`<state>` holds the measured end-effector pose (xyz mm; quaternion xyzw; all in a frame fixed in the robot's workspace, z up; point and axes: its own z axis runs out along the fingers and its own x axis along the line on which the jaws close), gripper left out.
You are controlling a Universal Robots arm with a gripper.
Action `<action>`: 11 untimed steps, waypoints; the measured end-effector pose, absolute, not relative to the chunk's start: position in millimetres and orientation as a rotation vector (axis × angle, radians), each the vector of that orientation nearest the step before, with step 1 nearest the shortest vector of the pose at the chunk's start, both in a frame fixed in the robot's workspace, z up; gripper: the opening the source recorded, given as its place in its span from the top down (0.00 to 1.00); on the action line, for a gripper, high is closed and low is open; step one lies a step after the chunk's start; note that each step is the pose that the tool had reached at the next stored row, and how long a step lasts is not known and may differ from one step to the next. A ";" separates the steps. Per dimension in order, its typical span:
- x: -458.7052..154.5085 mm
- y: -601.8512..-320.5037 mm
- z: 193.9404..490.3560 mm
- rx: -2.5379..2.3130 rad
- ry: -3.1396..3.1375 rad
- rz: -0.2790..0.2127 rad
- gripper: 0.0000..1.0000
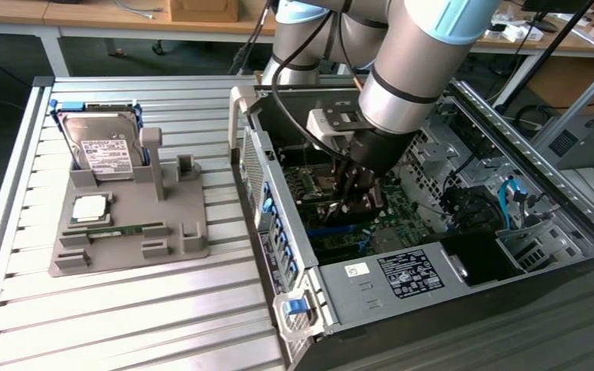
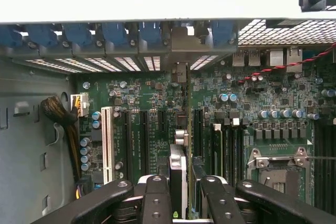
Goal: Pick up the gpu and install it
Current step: 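Insert the gpu into the slot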
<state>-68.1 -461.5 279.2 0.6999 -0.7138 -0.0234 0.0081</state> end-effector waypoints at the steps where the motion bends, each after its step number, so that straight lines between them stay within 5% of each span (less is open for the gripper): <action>1: -68.1 -461.5 278.9 2.188 -2.231 -0.073 0.73; 11: -69.9 -461.5 275.8 2.188 -2.231 -0.073 0.73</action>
